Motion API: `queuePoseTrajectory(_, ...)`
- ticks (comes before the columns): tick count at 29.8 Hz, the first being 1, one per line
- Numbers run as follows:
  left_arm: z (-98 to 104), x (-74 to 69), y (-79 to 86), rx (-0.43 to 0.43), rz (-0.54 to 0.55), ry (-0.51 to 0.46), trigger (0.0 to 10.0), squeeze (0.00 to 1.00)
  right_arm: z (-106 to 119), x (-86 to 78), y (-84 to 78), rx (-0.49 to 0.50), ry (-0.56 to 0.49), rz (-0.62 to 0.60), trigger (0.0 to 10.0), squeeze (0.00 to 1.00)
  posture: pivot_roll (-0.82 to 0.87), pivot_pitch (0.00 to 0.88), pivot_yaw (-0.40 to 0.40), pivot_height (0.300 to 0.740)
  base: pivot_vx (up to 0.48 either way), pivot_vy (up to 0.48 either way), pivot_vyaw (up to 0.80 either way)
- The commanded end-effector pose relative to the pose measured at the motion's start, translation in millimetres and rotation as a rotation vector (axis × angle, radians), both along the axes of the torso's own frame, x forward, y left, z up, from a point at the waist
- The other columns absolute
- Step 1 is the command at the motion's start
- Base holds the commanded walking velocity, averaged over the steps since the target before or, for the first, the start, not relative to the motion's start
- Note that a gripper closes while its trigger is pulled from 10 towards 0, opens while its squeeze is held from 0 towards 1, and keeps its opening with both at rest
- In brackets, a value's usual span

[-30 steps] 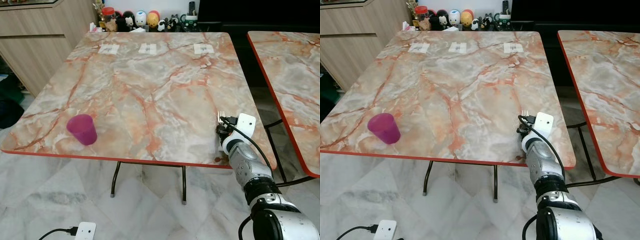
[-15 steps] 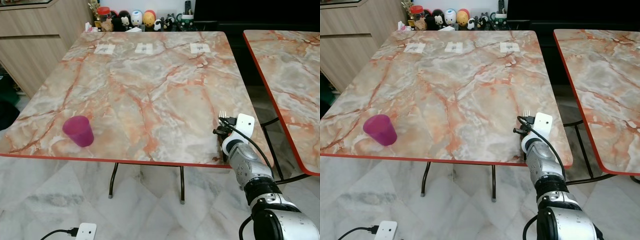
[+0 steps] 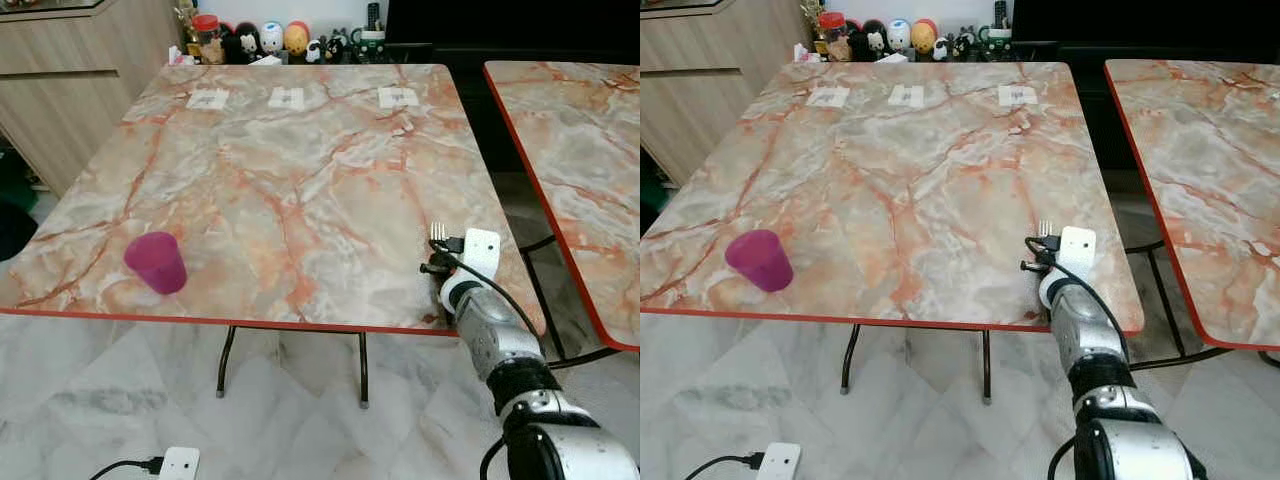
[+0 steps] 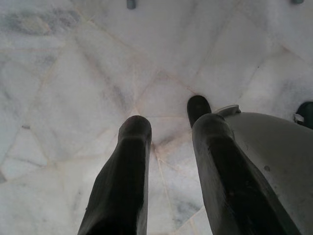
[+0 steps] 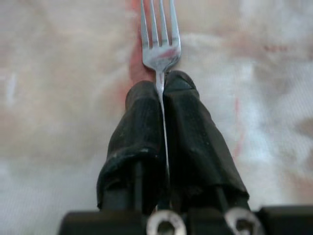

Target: Setting the table

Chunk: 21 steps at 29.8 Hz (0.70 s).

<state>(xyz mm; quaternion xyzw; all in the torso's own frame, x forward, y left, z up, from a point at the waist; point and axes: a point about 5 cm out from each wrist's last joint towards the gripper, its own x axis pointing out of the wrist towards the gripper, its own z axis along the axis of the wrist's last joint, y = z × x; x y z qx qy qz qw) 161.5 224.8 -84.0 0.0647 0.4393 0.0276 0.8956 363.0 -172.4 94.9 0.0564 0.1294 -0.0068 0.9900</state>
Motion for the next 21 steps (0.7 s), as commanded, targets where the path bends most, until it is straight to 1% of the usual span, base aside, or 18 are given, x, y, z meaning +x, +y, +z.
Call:
queuePoseTrajectory(1,-4.2,-10.1,1.8,0.009,0.009,0.038,10.0,0.0,5.5,-1.9,5.3,-0.03,-0.07,0.025,7.3,0.0,-0.04,0.094,0.014,0.74,0.0,0.0,0.0)
queuePoseTrajectory(2,-4.1,-9.9,2.0,0.012,0.008,0.038,10.0,0.0,9.3,-2.9,6.5,-0.029,-0.103,0.031,10.0,0.0,-0.04,0.094,0.014,0.74,0.0,0.0,0.0)
queuePoseTrajectory(3,-3.9,-9.4,2.5,0.015,0.006,0.038,10.0,0.0,14.7,-6.7,8.5,-0.019,-0.157,0.033,10.0,0.0,-0.05,0.086,0.019,0.74,0.0,0.0,0.0)
queuePoseTrajectory(6,-3.4,-8.5,2.8,0.021,0.0,0.036,10.0,0.0,21.3,-11.9,9.7,-0.006,-0.223,0.034,10.0,0.0,-0.05,0.083,0.019,0.74,0.0,0.0,0.0)
queuePoseTrajectory(7,-3.0,-7.7,3.2,0.022,0.001,0.033,10.0,0.0,27.4,-17.8,9.6,0.003,-0.28,0.021,10.0,0.0,-0.06,0.077,0.019,0.74,0.0,0.0,0.0)
queuePoseTrajectory(8,-2.9,-7.5,3.2,0.022,0.001,0.033,10.0,0.0,29.6,-20.4,9.4,0.009,-0.303,0.014,10.0,0.0,-0.06,0.077,0.019,0.74,0.0,0.0,0.0)
queuePoseTrajectory(9,-2.7,-7.0,3.3,0.024,-0.003,0.034,10.0,0.0,35.0,-27.5,9.5,0.008,-0.353,0.01,10.0,0.0,-0.06,0.069,0.019,0.74,0.0,0.0,0.0)
queuePoseTrajectory(12,-2.5,-6.4,3.4,0.03,-0.012,0.035,10.0,0.0,39.3,-35.0,9.6,-0.008,-0.386,0.014,10.0,0.0,-0.07,0.065,0.021,0.74,0.0,0.0,0.0)
queuePoseTrajectory(14,-2.0,-5.4,3.3,0.047,-0.032,0.034,10.0,0.0,40.3,-39.6,11.2,0.022,-0.393,0.018,10.0,0.0,-0.08,0.059,0.023,0.74,0.0,0.0,0.0)
queuePoseTrajectory(17,-2.1,-5.2,2.5,0.054,-0.04,0.035,10.0,0.0,42.6,-42.5,13.7,0.014,-0.403,0.037,10.0,0.0,-0.09,0.05,0.019,0.74,0.0,-0.401,0.0)
queuePoseTrajectory(18,-2.4,-5.6,1.9,0.052,-0.038,0.034,10.0,0.0,49.3,-43.9,14.2,0.03,-0.434,0.044,10.0,0.0,-0.09,0.048,0.018,0.74,0.0,-0.435,0.0)
queuePoseTrajectory(19,-2.4,-5.7,1.9,0.052,-0.038,0.034,10.0,0.0,50.3,-44.1,14.0,0.033,-0.438,0.042,10.0,0.0,-0.09,0.048,0.018,0.74,0.0,-0.435,0.0)
queuePoseTrajectory(21,-2.8,-6.8,1.9,0.051,-0.033,0.035,10.0,0.0,54.1,-42.9,11.8,0.011,-0.444,0.034,10.0,0.0,-0.08,0.036,0.014,0.74,0.0,-0.439,0.0)
